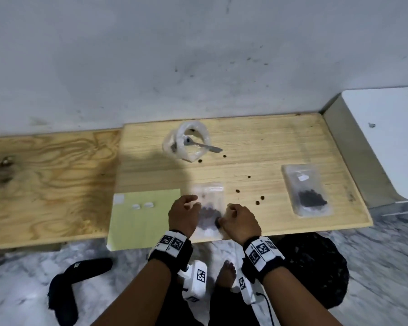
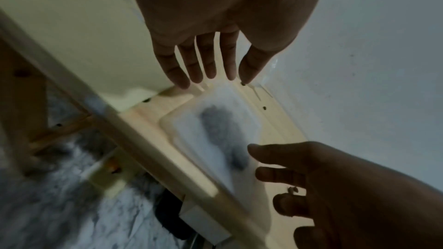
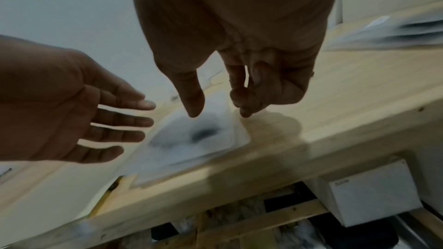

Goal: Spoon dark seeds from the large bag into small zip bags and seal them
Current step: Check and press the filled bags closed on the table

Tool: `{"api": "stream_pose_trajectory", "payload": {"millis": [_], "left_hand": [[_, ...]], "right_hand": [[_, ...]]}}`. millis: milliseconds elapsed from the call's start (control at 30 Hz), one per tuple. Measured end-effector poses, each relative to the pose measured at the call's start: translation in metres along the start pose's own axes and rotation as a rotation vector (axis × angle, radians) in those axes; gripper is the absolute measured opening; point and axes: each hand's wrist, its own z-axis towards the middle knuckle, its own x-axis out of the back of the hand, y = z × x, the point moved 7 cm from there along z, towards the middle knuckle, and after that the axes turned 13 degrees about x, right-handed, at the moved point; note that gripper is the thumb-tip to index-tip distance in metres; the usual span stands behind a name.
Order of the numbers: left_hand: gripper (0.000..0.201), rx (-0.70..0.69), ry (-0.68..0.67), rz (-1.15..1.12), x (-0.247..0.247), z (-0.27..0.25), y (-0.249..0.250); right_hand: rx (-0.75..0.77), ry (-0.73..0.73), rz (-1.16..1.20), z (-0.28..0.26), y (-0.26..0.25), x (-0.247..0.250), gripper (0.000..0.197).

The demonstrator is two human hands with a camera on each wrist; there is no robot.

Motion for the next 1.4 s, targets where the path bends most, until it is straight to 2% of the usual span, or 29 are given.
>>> {"api": "stream_pose_trajectory", "payload": {"millis": [167,333,367,500,567,633,733,800,933,1133,1200,1300,1400], "left_hand": [[0.034,0.025,-0.112,0.14,0.009,-0.003,-0.031],[0.039,0.025,-0.125,0.078,0.009,-0.007,-0.034],[0.039,0.016,-0.119,0.065,0.011,-0.009,-0.033],[0.027,-0.04,-0.067,-0.05,0.029,-0.011,-0.025],[0.021,-0.072,-0.051,-0.115,0.044,-0.008,-0.019],[0.02,-0.091,-0.066,-0.19,0.063,-0.002,-0.014],[0.022,-0.036,-0.089,-0.34,0.093,0.013,-0.014],[0.028,0.0,-0.053,-0.449,0.118,0.027,-0.019],[0.028,-0.025,-0.008,-0.541,0.17,0.046,-0.022],[0.034,-0.01,0.052,-0.518,0.221,0.073,-0.029],[0.038,-0.031,0.052,-0.497,0.228,0.079,-0.031],[0.042,-0.044,0.057,-0.481,0.232,0.082,-0.031],[0.035,-0.013,0.092,-0.436,0.233,0.085,-0.035]], "right_hand": [[-0.007,0.056,-0.017,-0.012,-0.017,-0.013,0.037],[0.01,0.166,-0.001,-0.016,-0.02,-0.016,0.046],[0.011,0.21,0.027,-0.018,-0.021,-0.014,0.043],[0.044,0.366,0.187,-0.019,-0.033,-0.008,0.01],[0.084,0.345,0.208,-0.013,-0.047,-0.01,0.008],[0.103,0.262,0.257,-0.002,-0.063,-0.021,0.012],[0.145,0.085,0.314,0.015,-0.092,-0.05,0.016],[0.167,-0.006,0.331,0.022,-0.113,-0.072,0.016],[0.171,0.035,0.303,0.033,-0.134,-0.099,0.018],[0.142,-0.022,-0.036,0.049,-0.154,-0.137,0.031],[0.139,-0.011,-0.108,0.054,-0.161,-0.144,0.026],[0.132,-0.014,-0.2,0.059,-0.167,-0.152,0.009],[0.149,-0.033,-0.207,0.062,-0.17,-0.153,0.014]]}}
